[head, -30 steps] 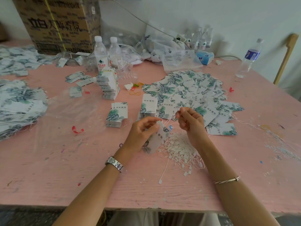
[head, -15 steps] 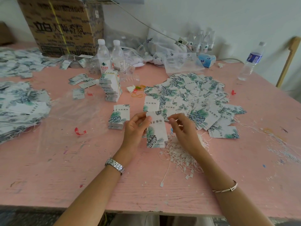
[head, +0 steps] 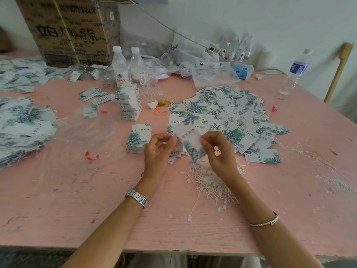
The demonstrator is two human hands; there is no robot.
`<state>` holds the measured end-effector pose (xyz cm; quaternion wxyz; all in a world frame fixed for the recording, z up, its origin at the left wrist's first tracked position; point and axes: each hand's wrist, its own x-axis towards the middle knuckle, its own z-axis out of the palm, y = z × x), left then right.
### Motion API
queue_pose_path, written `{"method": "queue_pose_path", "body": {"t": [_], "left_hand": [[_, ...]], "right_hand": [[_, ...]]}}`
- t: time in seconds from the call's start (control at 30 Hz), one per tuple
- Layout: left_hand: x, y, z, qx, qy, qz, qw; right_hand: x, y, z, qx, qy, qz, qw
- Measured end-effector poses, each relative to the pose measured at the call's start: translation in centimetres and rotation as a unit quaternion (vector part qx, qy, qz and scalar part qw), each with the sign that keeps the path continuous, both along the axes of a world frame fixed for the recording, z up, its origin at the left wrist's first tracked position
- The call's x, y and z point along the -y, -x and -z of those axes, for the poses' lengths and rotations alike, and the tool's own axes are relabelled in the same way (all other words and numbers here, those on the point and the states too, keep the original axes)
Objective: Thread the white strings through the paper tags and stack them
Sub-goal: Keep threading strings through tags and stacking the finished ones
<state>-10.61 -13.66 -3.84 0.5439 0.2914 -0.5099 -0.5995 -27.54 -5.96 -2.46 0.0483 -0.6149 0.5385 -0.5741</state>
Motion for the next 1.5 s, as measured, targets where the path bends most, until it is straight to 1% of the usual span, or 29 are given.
{"method": "queue_pose_path", "body": {"t": [0.1, 0.17, 0.23, 0.3, 0.37, 0.4, 0.43, 0.5, 0.53, 0.57, 0.6, 0.7, 0.83, 0.9, 0.93, 0.97, 1.0, 1.07, 1.1, 1.13, 1.2, 1.27, 1.37, 1.5], "left_hand": [[-0.1, 0.0, 0.0, 0.013, 0.007, -0.006, 1.0], [0.0, -0.1, 0.0, 0.027, 0.01, -0.006, 1.0], [0.0, 0.0, 0.1, 0.044, 0.02, -0.002, 0.999], [-0.1, -0.1, 0.2, 0.066, 0.04, 0.001, 0.997], [-0.5, -0.1, 0.4, 0.118, 0.101, -0.004, 0.988], [-0.7, -0.1, 0.5, 0.164, 0.159, -0.015, 0.973], [-1.0, 0.0, 0.8, 0.221, 0.232, -0.034, 0.947], [-1.4, 0.1, 1.1, 0.326, 0.371, -0.075, 0.866], [-1.5, 0.2, 1.2, 0.363, 0.411, -0.081, 0.832], [-1.5, 0.3, 1.2, 0.386, 0.431, -0.076, 0.812], [-1.5, 0.3, 1.4, 0.399, 0.439, -0.066, 0.802], [-1.4, 0.4, 1.5, 0.414, 0.449, -0.054, 0.79], [-1.4, 0.3, 1.3, 0.421, 0.444, -0.059, 0.789], [-1.5, 0.2, 1.2, 0.423, 0.439, -0.06, 0.791], [-1.5, 0.2, 1.1, 0.424, 0.436, -0.061, 0.792], [-1.5, 0.2, 1.1, 0.425, 0.432, -0.061, 0.793], [-1.5, 0.2, 1.1, 0.426, 0.429, -0.061, 0.794], [-1.6, 0.2, 1.0, 0.427, 0.424, -0.06, 0.796], [-1.6, 0.2, 1.0, 0.428, 0.423, -0.058, 0.797], [-1.6, 0.2, 1.0, 0.429, 0.422, -0.057, 0.797], [-1.6, 0.2, 0.9, 0.432, 0.419, -0.058, 0.796], [-1.6, 0.2, 1.0, 0.437, 0.414, -0.057, 0.796], [-1.6, 0.2, 1.1, 0.441, 0.409, -0.053, 0.798], [-1.5, 0.2, 1.2, 0.442, 0.407, -0.048, 0.798]], "right_hand": [[0.2, 0.8, -0.2, -0.028, 0.059, 0.111, 0.992], [0.4, 1.5, -0.4, -0.032, 0.066, 0.18, 0.981], [0.5, 2.5, -0.4, -0.054, 0.054, 0.246, 0.966], [0.6, 3.5, -0.4, -0.109, 0.019, 0.336, 0.935], [0.7, 4.5, -0.4, -0.148, -0.041, 0.417, 0.896], [0.7, 4.9, -0.4, -0.156, -0.077, 0.443, 0.879], [0.7, 5.2, -0.4, -0.16, -0.115, 0.461, 0.865], [0.6, 5.7, -0.3, -0.16, -0.191, 0.483, 0.84], [0.5, 5.8, -0.3, -0.156, -0.22, 0.489, 0.83], [0.5, 5.9, -0.2, -0.154, -0.241, 0.495, 0.82], [0.5, 5.9, -0.1, -0.158, -0.26, 0.5, 0.811], [0.5, 6.0, 0.1, -0.166, -0.3, 0.512, 0.788], [0.3, 6.1, 0.6, -0.176, -0.335, 0.508, 0.774], [0.3, 5.8, 0.6, -0.177, -0.333, 0.505, 0.776], [0.4, 5.6, 0.5, -0.177, -0.323, 0.499, 0.784], [0.5, 5.4, 0.2, -0.176, -0.306, 0.484, 0.801], [0.5, 5.1, -0.1, -0.178, -0.285, 0.453, 0.826], [0.5, 4.3, -0.6, -0.188, -0.238, 0.351, 0.886], [0.4, 3.8, -0.8, -0.204, -0.221, 0.297, 0.907], [0.3, 3.2, -0.8, -0.229, -0.212, 0.252, 0.916], [0.1, 2.2, -0.5, -0.281, -0.219, 0.19, 0.915], [0.2, 1.5, -0.2, -0.297, -0.24, 0.155, 0.911], [0.1, 1.4, 0.0, -0.297, -0.242, 0.127, 0.915], [0.0, 1.4, 0.1, -0.27, -0.227, 0.109, 0.93]]}}
